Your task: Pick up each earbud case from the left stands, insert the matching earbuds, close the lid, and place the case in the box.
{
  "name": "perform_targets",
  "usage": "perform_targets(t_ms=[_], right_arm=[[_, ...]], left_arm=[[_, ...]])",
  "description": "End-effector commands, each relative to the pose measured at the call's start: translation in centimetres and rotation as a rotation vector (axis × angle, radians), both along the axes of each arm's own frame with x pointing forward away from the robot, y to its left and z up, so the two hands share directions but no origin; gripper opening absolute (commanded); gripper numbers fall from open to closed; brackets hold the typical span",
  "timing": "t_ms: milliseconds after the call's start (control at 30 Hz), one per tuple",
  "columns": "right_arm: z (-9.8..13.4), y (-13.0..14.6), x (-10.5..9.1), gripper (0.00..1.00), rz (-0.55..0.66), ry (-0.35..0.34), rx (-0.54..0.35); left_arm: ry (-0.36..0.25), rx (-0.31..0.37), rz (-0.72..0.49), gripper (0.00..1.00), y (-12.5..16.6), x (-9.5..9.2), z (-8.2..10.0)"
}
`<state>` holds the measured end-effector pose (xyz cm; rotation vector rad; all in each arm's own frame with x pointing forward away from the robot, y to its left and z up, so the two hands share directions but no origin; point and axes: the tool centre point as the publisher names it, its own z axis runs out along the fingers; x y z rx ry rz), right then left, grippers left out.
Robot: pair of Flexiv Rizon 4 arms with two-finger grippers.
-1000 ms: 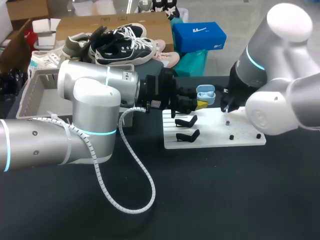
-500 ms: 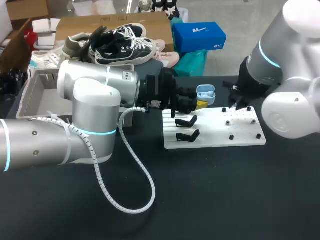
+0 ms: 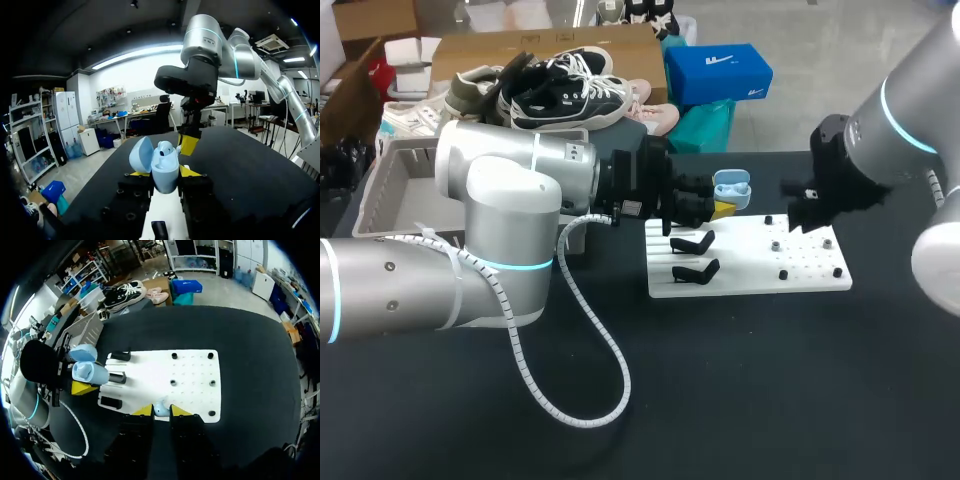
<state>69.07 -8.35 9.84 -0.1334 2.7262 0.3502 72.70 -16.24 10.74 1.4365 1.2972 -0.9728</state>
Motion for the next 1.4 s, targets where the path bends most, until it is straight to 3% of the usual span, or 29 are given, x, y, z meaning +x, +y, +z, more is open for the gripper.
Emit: perform_targets(t_ms=[33, 267, 467, 967, 1400], right_arm=[[1.4, 1.1, -2.5, 0.00, 0.101, -0.021, -0.036], [2.7, 3.5, -4.3, 0.00, 0.278, -0.020, -0.034], [4.2, 4.2, -4.6, 0.00, 0.363, -0.018, -0.026], [8.3, 6.0, -1.2, 0.00, 0.543, -0.078, -0.091], [7.9, 7.4, 1.2, 0.00, 0.667, -0.091, -0.121]], left_arm=[[-0.002, -0.002, 0.003, 0.00, 0.0, 0.0, 0.0], [-0.002, -0.002, 0.003, 0.00, 0.0, 0.0, 0.0], [-0.002, -0.002, 0.003, 0.00, 0.0, 0.0, 0.0], [-0.002, -0.002, 0.003, 0.00, 0.0, 0.0, 0.0], [-0.002, -0.002, 0.003, 0.00, 0.0, 0.0, 0.0]])
